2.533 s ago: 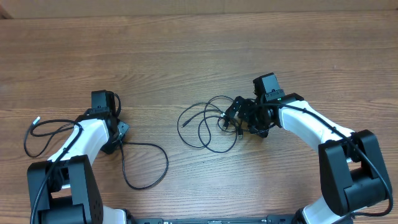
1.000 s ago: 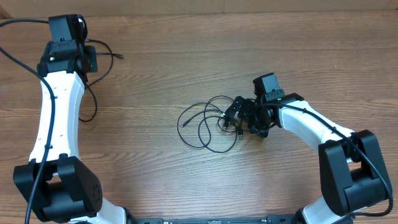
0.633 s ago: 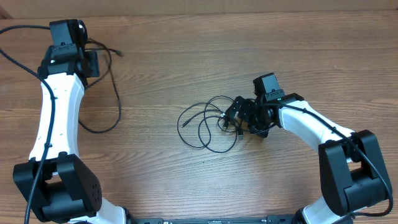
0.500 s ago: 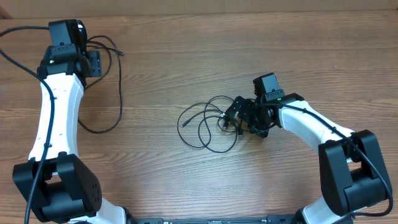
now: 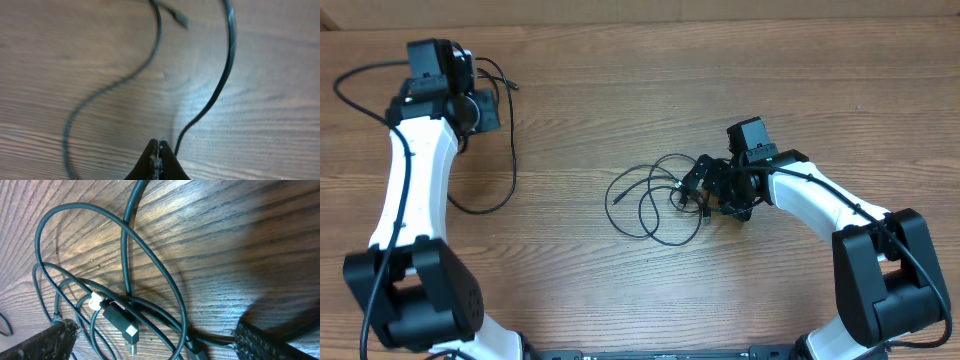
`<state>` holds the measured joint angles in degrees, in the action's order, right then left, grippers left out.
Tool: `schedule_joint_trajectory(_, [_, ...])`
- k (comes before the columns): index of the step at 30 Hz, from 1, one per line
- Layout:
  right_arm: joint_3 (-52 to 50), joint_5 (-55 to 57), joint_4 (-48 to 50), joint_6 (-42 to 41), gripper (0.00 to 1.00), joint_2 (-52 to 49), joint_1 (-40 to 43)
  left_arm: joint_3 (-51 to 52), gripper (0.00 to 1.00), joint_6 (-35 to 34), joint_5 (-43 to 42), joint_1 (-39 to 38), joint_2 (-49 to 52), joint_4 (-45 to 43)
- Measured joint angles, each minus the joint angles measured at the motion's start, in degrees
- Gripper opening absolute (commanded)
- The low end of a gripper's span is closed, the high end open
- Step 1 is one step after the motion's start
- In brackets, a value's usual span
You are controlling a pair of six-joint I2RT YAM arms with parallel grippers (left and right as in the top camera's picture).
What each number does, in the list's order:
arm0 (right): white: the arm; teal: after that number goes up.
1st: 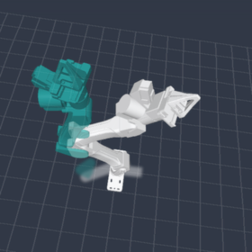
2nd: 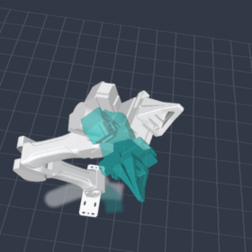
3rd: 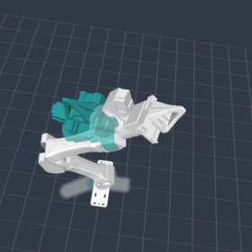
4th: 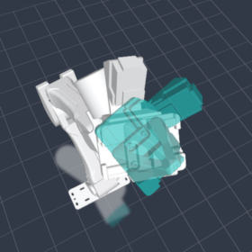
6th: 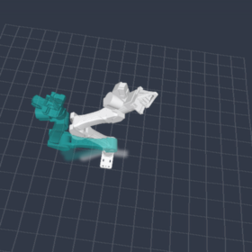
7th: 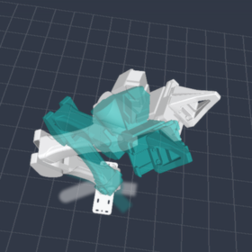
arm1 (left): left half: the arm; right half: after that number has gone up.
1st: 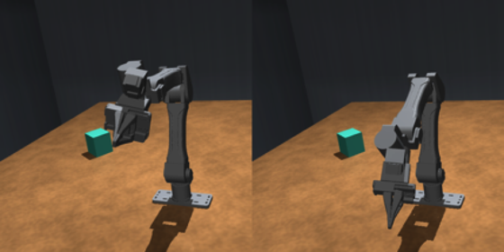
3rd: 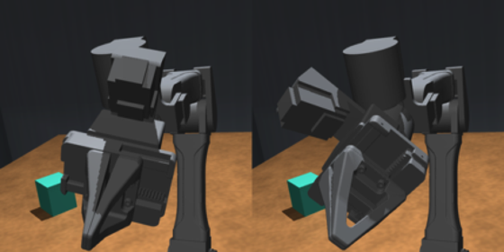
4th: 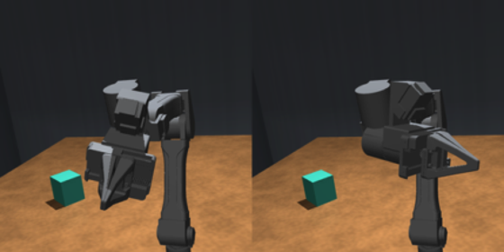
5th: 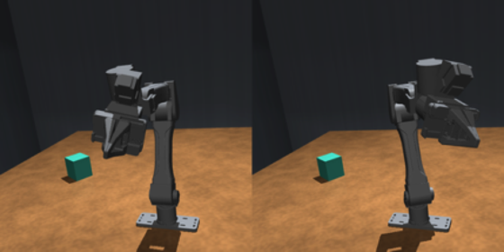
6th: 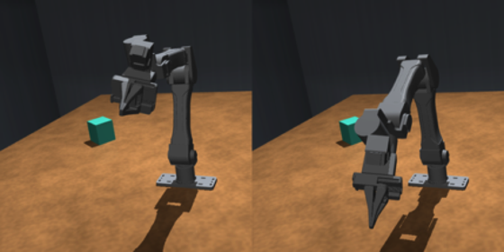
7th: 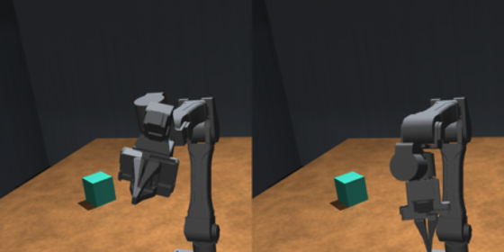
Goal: Untangle cables
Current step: 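Lift the left gripper up to the top-left, raising the cable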
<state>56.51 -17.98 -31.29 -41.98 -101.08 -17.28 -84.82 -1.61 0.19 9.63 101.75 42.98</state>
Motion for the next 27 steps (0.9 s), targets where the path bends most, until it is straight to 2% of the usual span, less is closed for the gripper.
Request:
schedule_joint_trajectory(8, [0.00, 0.02, 0.00, 0.04, 1.00, 0.00, -0.02, 2.54, 0.04, 0.07, -7.48, 0.00, 11.65, 2.25])
schedule_joint_trajectory(12, [0.00, 0.00, -0.02, 0.04, 1.00, 0.00, 0.00, 2.93, 0.11, 0.20, -9.55, 0.00, 15.82, 2.73])
schedule_joint_trajectory(15, [0.00, 0.00, -0.02, 0.02, 1.00, 0.00, 0.00, 2.80, 0.09, 0.20, -10.21, 0.00, 17.59, 2.91])
schedule_joint_trajectory(21, [0.00, 0.02, 0.00, -0.02, 1.00, 0.00, 0.00, 1.53, 0.04, -0.55, -7.76, -0.13, 18.67, 3.87])
schedule_joint_trajectory(27, [0.00, 0.00, -0.02, 0.02, 1.00, 0.00, 0.00, 0.72, 0.04, -6.08, -1.22, 0.52, 19.02, 4.15])
